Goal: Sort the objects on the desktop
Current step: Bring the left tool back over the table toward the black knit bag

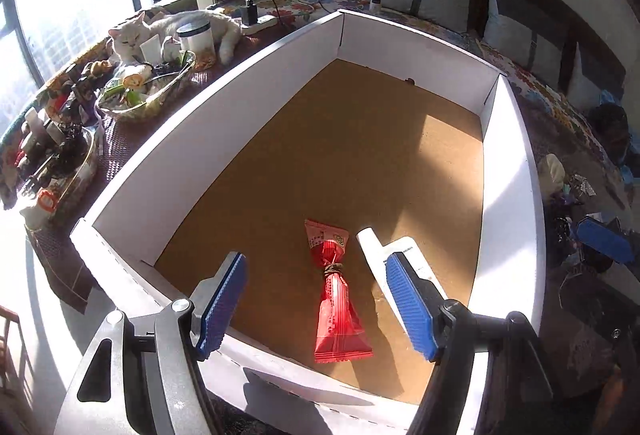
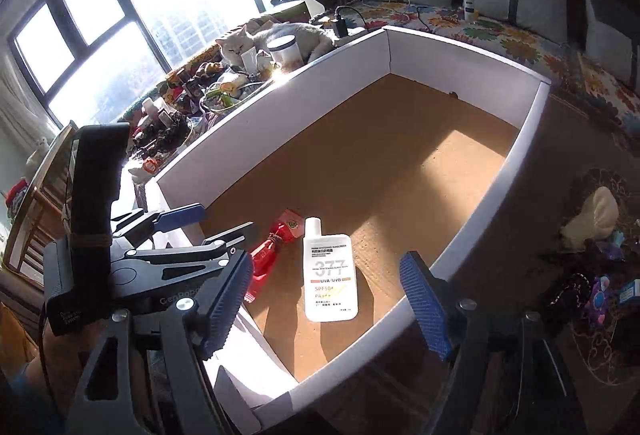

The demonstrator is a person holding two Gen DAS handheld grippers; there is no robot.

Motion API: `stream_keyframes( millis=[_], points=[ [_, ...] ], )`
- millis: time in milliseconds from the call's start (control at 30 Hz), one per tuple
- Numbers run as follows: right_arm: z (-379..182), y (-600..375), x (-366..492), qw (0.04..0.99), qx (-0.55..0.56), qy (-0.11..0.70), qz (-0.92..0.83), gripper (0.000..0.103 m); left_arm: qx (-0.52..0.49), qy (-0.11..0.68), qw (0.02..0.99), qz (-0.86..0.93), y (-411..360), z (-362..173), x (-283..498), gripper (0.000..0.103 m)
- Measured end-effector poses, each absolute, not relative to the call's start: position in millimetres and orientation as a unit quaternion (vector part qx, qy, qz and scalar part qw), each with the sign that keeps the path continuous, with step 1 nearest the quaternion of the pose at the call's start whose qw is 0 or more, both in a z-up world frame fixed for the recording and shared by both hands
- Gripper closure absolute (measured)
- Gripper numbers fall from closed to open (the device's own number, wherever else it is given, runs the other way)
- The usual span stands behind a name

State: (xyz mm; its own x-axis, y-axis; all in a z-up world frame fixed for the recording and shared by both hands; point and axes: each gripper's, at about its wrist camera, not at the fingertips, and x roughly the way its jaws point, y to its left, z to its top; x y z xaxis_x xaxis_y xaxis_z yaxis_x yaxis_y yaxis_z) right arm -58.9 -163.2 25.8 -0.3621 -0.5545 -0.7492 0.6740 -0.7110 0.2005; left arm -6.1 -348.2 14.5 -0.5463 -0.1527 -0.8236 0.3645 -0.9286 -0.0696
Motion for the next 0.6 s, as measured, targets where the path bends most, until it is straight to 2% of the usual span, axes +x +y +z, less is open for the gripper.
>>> stream_keyframes(
  millis=[133,200,233,267,333,500,600],
  points=[
    [24.1,-81.1,-47.0,0.315,0.364,0.083,-0.873,0.007,0.412,0.105,0.085,-0.901,-289.7,44.2,2.1,0.032],
    [8.9,-32.2,-45.6,0.272,0.359,0.084,-0.889,0.006,0.397,0.091,0.036,-0.913,-247.7,53.6,4.9,0.031],
    [-1.2,-7.4,-45.1,0.247,0.36,0.087,-0.895,0.006,0.392,0.083,0.013,-0.916,-225.5,54.7,6.1,0.026],
    [-11.8,16.4,-44.3,0.22,0.363,0.093,-0.901,0.006,0.39,0.075,-0.007,-0.918,-203.2,52.5,6.4,0.017],
    [-35.8,64.2,-48.4,0.163,0.383,0.11,-0.902,0.006,0.404,0.069,-0.037,-0.912,-160.2,35.8,3.1,0.006],
    [-77.7,157.8,-57.6,0.073,0.433,0.102,-0.893,0.006,0.502,0.047,-0.062,-0.861,-74.0,-58.6,-29.5,0.006],
    [-91.6,186.8,-62.1,0.054,0.453,0.084,-0.886,0.006,0.511,0.006,-0.047,-0.858,-37.6,-89.5,-44.4,0.006]
  ],
)
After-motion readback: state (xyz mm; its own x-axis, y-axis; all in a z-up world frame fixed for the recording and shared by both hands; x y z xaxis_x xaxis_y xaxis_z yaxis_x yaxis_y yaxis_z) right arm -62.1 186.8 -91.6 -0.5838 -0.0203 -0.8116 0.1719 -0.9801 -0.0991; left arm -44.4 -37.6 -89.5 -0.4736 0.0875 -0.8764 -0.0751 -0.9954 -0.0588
